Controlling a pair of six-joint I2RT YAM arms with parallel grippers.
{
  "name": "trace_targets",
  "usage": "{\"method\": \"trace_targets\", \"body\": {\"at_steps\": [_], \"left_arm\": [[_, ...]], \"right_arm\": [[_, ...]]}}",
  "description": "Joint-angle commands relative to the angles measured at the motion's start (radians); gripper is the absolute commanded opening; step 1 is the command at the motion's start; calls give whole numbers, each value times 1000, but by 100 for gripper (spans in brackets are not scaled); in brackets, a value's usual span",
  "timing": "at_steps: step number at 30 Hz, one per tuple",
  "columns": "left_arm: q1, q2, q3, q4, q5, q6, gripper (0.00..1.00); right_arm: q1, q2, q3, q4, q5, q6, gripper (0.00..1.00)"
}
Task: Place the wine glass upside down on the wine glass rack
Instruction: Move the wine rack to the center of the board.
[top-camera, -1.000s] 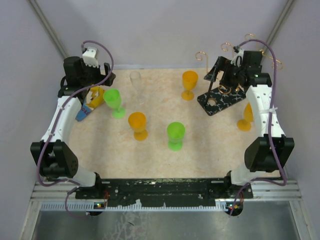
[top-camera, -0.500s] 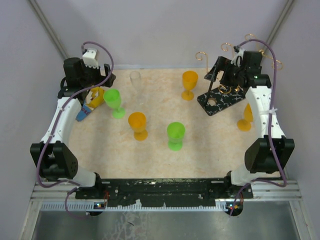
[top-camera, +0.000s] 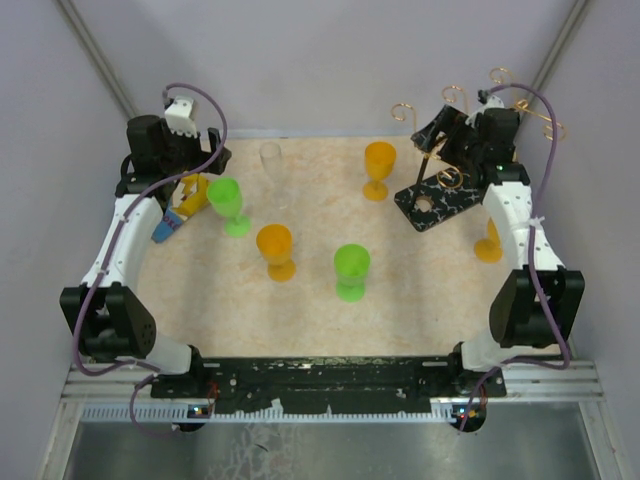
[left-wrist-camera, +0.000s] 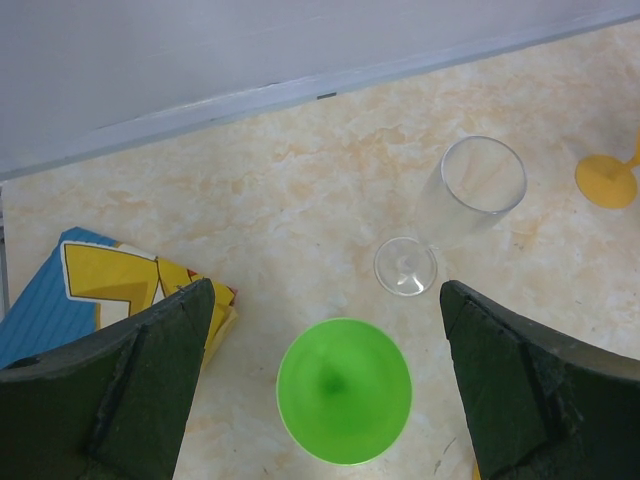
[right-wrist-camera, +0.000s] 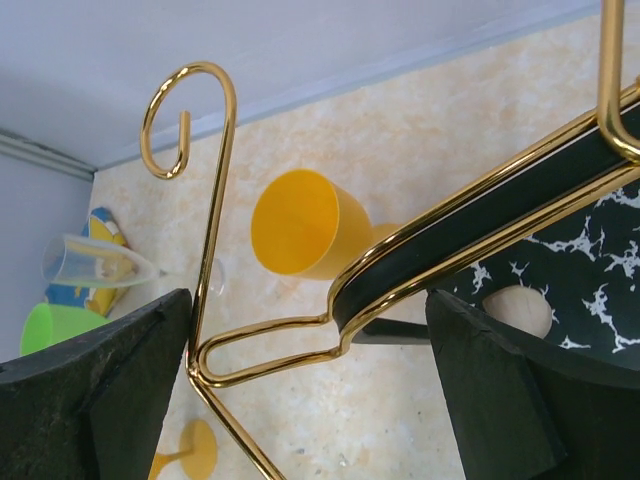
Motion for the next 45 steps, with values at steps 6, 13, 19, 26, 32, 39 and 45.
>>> {"method": "trace_targets", "body": {"at_steps": [6,13,19,26,32,39,45], "left_arm": [[-3,19,29,1,-6,16,100],[-5,35,36,2,2,10,100],[-6,36,32,4,-5,8,100],[-6,27,24,4,-9,11,100],[-6,25,22,3,-9,13,100],[-7,22,16,4,-6,11,100],[-9,12,3,6,-4,5,100]], "right_arm": [[11,-73,-172,361,98,107,99],[17,-61,-212,468,76,137,99],[33,-35,-203,503,51,142,99],[37,-4,-207,604,-64,210,99],[37,-2,-249,699,-149,259,99],[37,-5,-267,762,-237,294,99],[37,-19,-266,781,-295,302,99]]}}
